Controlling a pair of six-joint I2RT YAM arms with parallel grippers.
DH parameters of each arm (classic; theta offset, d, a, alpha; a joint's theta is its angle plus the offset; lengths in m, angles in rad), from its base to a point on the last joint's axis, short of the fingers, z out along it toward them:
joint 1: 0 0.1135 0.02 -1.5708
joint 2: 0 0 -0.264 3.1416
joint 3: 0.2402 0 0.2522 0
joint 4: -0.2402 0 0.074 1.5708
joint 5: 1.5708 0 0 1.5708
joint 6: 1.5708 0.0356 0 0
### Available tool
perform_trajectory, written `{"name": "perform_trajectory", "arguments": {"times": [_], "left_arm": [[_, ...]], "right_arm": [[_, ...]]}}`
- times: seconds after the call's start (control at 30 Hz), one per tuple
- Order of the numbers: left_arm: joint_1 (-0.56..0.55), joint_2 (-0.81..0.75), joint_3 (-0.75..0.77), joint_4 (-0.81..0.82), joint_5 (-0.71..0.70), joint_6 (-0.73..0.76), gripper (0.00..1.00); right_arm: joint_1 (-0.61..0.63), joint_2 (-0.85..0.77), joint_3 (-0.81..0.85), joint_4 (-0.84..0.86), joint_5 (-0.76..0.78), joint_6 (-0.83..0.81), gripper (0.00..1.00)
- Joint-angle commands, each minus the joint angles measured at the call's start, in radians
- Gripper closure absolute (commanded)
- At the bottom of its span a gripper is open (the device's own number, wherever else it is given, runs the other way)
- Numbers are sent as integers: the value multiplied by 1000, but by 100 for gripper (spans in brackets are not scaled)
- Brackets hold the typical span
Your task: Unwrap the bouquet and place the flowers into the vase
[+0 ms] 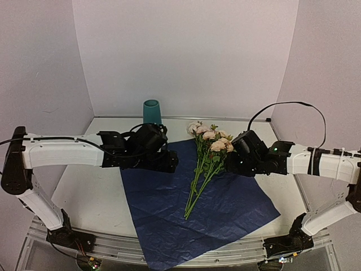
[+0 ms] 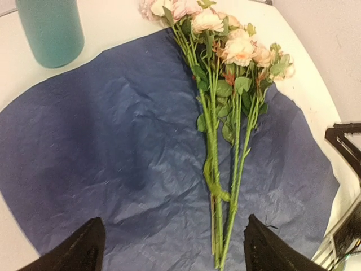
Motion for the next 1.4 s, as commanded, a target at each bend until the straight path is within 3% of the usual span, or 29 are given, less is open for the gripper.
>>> {"name": "perform_trajectory", "arguments": {"times": [0.0,0.3,0.57,0.8,1.07,1.37], "left_arm": [[33,144,140,7,59,71,22],[121,461,406,7,293,119,37],[130,614,526,7,448,147,51],[133,666,561,8,478,141,58],[136,681,564,7,483,137,59],[137,628,530,7,428,143,61]], "right_arm": [[-2,-6,29,-52,81,-7,44],[-3,-6,25,-54,124,-46,44],[-3,18,30,-54,113,-108,44],[-3,32,21,-53,107,-109,44],[-3,75,21,-32,52,-113,44],[-3,216,60,5,-60,90,52]]}}
